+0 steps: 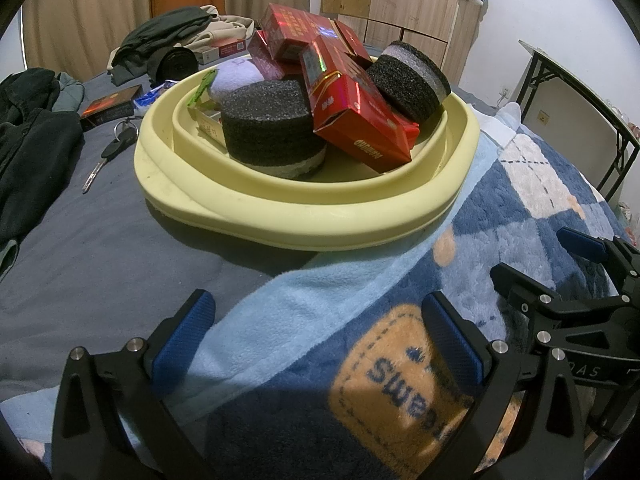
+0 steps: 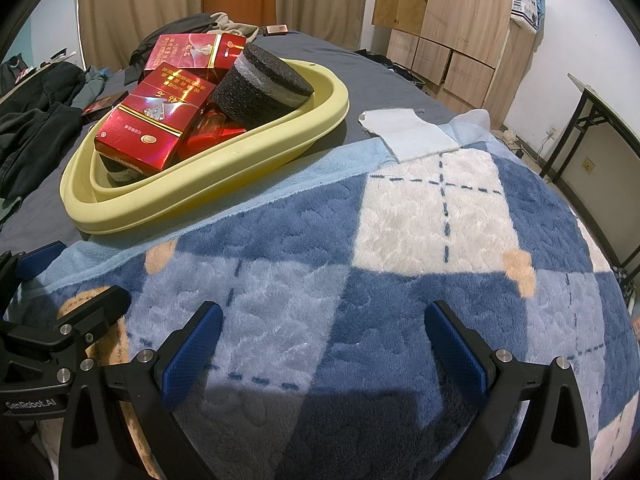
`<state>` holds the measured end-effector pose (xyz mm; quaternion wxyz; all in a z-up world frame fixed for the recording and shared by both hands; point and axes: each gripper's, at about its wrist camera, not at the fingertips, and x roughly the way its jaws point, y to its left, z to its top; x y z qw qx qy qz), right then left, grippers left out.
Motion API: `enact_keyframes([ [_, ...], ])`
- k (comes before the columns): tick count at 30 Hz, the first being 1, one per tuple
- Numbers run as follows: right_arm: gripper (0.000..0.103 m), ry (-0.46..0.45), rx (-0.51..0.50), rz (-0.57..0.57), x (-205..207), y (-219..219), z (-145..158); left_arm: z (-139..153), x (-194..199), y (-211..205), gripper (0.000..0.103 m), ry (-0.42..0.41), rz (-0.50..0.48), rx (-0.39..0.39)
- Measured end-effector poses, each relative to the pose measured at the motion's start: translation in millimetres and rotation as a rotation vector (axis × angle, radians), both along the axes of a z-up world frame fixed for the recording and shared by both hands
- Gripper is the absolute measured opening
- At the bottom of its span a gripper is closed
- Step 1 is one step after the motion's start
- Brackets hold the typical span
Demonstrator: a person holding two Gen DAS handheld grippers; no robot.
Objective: Organize rigid objects
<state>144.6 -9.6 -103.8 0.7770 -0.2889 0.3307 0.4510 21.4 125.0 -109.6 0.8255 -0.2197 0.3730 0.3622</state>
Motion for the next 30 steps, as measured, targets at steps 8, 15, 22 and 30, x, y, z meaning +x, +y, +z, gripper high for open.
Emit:
enact_keyframes([
  [8,0.103,0.0,0.0,0.0,0.0,0.1,0.0,0.0,0.0,0.1,0.103,0.0,0.0,0.0],
  [15,0.103,0.0,0.0,0.0,0.0,0.1,-0.1,0.0,0.0,0.0,0.103,0.0,0.0,0.0],
  [22,0.103,0.0,0.0,0.0,0.0,0.1,0.0,0.0,0.0,0.0,0.103,0.0,0.0,0.0],
  [30,0.103,0.0,0.0,0.0,0.0,0.0,0.0,3.5,0.3,1.8,0.103,-0.002,0.0,0.001],
])
